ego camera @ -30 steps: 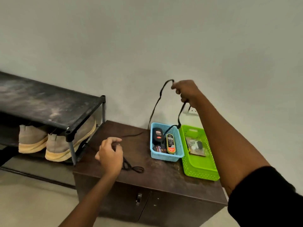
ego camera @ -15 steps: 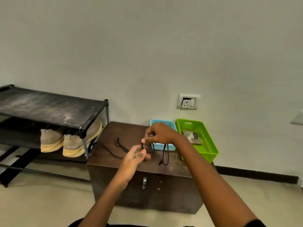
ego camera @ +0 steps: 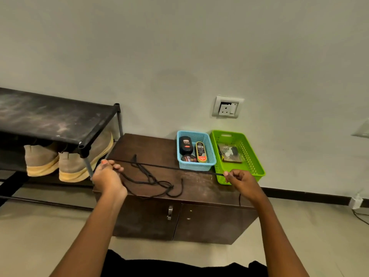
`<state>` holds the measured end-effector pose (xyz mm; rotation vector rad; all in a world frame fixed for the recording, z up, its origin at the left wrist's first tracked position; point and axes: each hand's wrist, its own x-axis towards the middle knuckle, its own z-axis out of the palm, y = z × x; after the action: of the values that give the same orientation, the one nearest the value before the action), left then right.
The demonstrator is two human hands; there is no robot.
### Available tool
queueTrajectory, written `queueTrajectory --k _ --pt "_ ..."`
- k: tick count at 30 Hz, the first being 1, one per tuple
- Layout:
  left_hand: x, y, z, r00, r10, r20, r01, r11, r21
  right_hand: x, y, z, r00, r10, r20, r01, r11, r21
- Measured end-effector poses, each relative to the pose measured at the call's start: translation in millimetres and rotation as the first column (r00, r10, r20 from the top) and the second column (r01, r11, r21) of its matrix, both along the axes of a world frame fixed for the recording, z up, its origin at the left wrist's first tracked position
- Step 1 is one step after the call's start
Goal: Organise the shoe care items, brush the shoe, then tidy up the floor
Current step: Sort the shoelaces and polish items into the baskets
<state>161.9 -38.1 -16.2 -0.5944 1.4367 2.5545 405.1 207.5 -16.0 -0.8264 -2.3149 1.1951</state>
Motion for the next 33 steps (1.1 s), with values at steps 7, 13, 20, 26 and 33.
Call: queueTrajectory --k 7,13,20,26,33 --pt "17.8 14.5 -3.9 0.964 -0.263 -0.038 0.242 0.93 -0.277 -20.7 -11.9 -0.1 0.988 0.15 0.023 -0.15 0.989 -0.006" --pt "78.5 48.8 -1.1 0.495 -0.857 -0.146 0.725 0.499 -0.474 -39.8 -38.3 3.9 0.986 0.168 -0.001 -0.167 0.981 0.1" --pt "98.1 60.3 -7.3 0.22 -0.96 -0.176 0.827 0.279 -0.488 -49.1 -52.4 12.8 0.963 0.144 -0.227 -0.158 0.986 -0.045" --pt "70.9 52.9 -7.2 0.545 -0.813 -0.206 0.601 0.55 -0.58 -35.6 -22.6 -0.6 0.98 -0.135 -0.147 0.167 0.958 0.233" --pt "46.6 40.7 -9.0 0.734 -0.624 -0.27 0.362 0.695 -0.622 -41.8 -31.3 -3.3 0.988 0.062 0.14 -0.084 0.984 0.159"
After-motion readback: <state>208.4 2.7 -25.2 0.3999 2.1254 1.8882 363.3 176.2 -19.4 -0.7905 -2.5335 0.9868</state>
